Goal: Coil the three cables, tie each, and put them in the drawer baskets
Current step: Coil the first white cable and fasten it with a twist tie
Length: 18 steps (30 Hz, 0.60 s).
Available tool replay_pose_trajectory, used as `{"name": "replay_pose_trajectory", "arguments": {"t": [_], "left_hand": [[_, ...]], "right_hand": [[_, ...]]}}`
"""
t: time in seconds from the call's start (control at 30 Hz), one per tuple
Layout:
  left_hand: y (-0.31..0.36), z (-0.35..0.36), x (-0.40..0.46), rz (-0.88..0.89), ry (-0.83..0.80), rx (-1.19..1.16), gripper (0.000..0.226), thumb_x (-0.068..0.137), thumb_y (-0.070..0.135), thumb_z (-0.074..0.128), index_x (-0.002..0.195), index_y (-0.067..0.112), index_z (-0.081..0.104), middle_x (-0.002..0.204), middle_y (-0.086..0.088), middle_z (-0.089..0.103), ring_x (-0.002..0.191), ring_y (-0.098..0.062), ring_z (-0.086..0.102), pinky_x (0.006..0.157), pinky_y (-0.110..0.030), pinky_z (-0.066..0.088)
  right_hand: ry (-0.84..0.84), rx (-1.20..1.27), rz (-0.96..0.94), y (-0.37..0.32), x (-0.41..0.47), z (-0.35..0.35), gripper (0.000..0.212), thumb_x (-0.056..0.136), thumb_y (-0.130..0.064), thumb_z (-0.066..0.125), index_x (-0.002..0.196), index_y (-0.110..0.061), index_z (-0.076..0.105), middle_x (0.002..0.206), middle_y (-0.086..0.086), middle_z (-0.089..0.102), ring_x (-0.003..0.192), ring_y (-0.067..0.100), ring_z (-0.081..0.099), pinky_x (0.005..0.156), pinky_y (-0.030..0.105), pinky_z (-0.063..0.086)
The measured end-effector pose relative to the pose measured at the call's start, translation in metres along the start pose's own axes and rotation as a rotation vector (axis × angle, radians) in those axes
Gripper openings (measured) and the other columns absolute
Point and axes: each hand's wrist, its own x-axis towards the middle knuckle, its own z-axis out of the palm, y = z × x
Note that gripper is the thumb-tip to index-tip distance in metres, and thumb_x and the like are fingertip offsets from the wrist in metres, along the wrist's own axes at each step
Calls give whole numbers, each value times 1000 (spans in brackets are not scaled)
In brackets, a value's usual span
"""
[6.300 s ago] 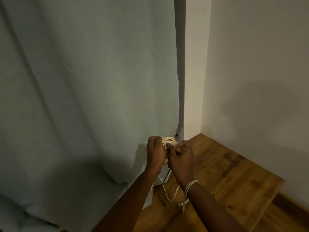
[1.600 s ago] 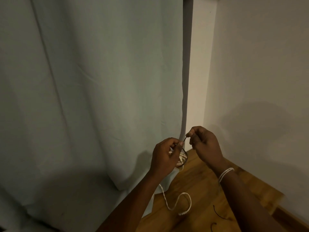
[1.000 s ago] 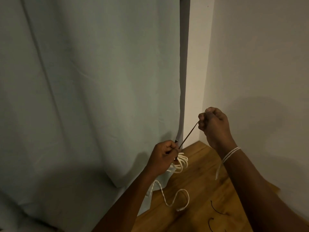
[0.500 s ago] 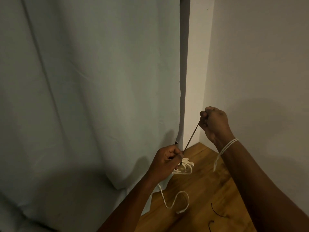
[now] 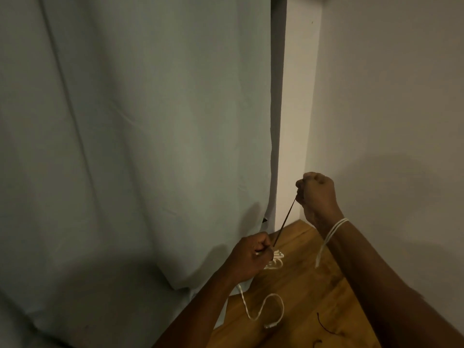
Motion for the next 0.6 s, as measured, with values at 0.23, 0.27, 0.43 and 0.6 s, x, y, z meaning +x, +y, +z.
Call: {"name": "replay_pose_trajectory", "arguments": {"t": [0.23,0.27,0.43,0.6], "left_hand": [[25,2,21,-88,-9,-82,10,95,33,53,100,27,58,89,-1,76,80,-22,74,73,-44,60],[27,2,25,-86,7,-64,11,95,34,51,101,30,59,89,2,76,80,-20,73,73,-46,60],[38,-12,37,-266,129,-454,17,99,13,49,105,13,65,84,0,76,68,-12,70,61,-27,57],[37,-43,57,-380,412,-924,18,96,21,56,94,11,70,91,-14,75,70,-20,65,63,-28,51]], "right_hand": [[-127,117,-132,-25,-9,-6,24,100,-3,36,81,-11,50,61,4,48,51,12,38,50,25,32],[-153,112,-155,-29,-11,-6,24,101,-4,35,82,-11,49,61,4,48,52,12,38,51,26,32],[-255,61,-190,-38,-25,-16,24,101,-5,35,84,-10,50,63,6,50,53,11,45,52,26,36],[-343,-78,-166,-12,-43,-28,22,104,-11,38,90,-7,54,66,6,54,54,13,47,47,22,40]]}}
